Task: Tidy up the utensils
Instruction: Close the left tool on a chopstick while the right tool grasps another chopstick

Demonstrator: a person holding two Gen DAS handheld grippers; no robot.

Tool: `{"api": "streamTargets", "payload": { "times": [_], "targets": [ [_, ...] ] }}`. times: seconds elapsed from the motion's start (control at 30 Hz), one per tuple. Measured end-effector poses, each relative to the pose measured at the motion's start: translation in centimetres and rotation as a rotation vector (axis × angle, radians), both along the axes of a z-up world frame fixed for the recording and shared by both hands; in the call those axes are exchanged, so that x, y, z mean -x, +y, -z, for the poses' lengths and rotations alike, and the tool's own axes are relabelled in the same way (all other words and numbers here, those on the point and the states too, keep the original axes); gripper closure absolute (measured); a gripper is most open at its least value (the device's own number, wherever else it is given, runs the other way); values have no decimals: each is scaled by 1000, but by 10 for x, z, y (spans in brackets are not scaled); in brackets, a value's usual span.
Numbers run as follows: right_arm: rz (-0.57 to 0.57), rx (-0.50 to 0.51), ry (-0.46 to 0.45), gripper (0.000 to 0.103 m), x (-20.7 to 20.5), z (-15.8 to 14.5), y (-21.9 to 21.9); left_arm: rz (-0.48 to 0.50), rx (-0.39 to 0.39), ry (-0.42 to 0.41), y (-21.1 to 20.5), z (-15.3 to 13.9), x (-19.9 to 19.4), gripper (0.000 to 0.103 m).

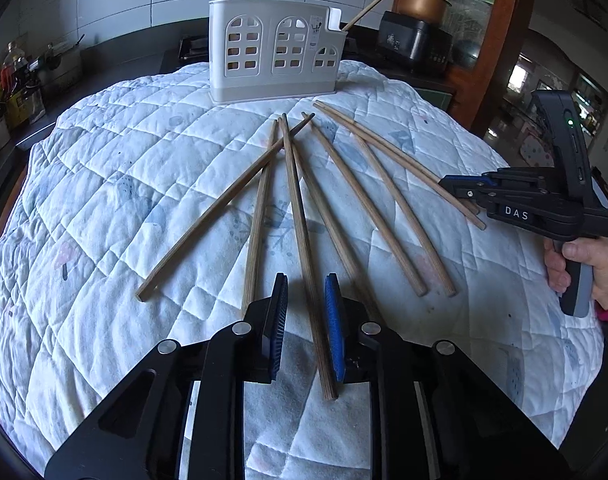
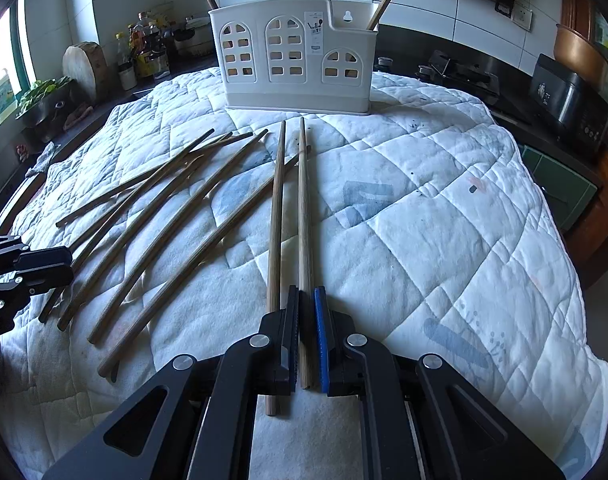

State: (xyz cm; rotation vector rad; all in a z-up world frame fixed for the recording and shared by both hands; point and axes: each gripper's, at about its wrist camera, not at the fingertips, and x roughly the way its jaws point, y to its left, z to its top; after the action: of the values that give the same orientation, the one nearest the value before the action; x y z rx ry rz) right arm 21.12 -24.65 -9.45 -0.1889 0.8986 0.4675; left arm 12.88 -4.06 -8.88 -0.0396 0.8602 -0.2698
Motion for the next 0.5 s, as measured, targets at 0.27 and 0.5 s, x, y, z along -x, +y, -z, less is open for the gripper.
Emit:
{"api": "streamTargets", "payload": {
  "times": [0.27, 0.5],
  "targets": [
    [5, 7, -6, 95, 1, 0, 0, -1, -36, 26, -9, 6, -4, 84],
    [24, 7, -24, 95, 5, -4, 0, 12, -38, 23, -10, 0, -4, 97]
  ]
}}
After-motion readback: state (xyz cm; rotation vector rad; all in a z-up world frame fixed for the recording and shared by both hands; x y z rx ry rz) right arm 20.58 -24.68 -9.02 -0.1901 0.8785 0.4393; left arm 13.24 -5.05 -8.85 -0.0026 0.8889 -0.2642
